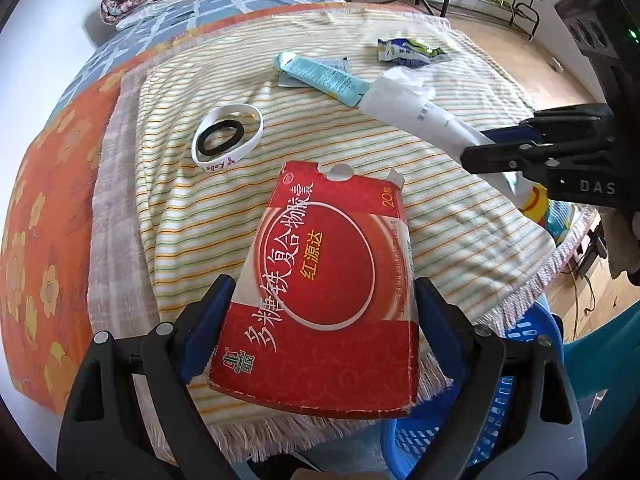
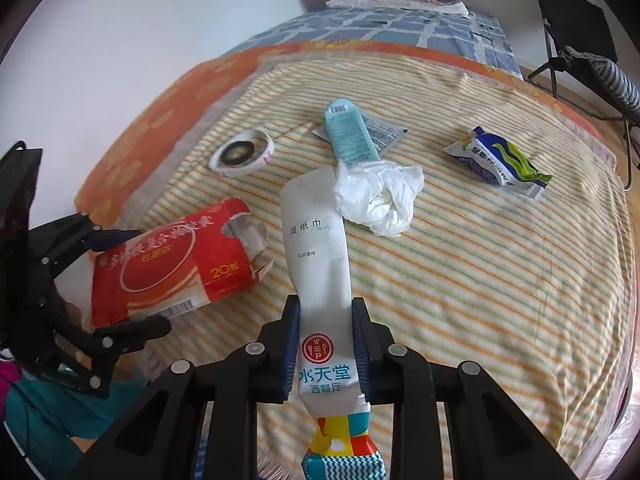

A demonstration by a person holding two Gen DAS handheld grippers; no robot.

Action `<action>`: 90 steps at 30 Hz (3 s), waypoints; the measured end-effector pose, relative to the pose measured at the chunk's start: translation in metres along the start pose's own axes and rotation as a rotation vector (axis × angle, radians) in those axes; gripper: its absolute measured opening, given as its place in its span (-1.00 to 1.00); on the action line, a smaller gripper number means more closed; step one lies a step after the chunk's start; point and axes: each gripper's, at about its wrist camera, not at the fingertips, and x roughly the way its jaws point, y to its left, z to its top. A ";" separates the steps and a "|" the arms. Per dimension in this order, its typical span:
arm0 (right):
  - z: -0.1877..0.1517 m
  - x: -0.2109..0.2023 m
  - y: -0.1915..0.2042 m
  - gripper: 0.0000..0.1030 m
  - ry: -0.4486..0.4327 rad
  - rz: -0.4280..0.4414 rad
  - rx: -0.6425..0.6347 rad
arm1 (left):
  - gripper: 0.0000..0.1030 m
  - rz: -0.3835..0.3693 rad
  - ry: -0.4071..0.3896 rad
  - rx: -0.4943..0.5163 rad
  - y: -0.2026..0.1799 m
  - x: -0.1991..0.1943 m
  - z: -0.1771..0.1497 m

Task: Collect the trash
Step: 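Carry the red box and white tube in both tools over the blue basket, then open both tools to drop the box and tube into the basket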

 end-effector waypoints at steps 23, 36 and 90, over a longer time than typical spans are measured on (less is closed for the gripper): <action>-0.066 -0.069 0.000 -0.53 -0.048 0.051 0.054 | 0.74 -0.095 -0.084 0.045 -0.043 -0.057 -0.034; -0.126 -0.086 0.020 -0.53 -0.012 0.090 0.049 | 0.74 -0.134 -0.051 0.099 -0.078 -0.068 -0.090; -0.204 -0.023 0.035 0.28 0.217 0.099 0.108 | 0.75 -0.192 0.130 0.173 -0.115 -0.023 -0.138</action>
